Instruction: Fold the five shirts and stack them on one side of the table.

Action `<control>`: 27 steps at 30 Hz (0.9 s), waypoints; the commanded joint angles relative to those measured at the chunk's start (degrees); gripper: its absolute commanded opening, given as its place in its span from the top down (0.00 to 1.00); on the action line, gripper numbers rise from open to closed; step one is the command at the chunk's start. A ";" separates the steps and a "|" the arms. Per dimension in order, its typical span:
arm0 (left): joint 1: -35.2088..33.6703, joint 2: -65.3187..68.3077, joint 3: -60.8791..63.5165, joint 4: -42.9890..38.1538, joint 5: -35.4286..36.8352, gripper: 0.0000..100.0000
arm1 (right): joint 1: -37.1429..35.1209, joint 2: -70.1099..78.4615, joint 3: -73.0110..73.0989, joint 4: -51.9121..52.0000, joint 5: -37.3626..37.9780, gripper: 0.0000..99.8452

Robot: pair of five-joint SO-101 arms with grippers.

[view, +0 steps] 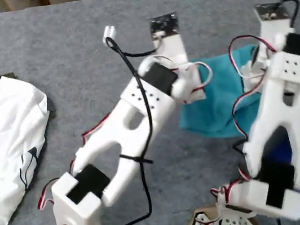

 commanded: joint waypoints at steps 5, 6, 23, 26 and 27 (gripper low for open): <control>3.60 -3.30 -3.78 -2.20 0.35 0.98 | 9.01 -10.42 3.38 0.53 0.44 1.00; 3.69 -3.30 -4.04 -2.29 0.35 0.98 | 9.80 -11.65 3.38 0.70 0.44 1.00; 12.75 -3.21 -13.71 -0.35 0.26 0.98 | 29.23 -22.11 3.38 5.80 7.21 1.00; 15.82 -1.27 -14.15 -1.14 0.26 0.98 | 34.07 -22.11 3.38 5.54 9.58 1.00; 16.53 -0.13 -14.24 -1.85 0.26 0.98 | 35.21 -22.02 3.38 5.54 10.11 1.00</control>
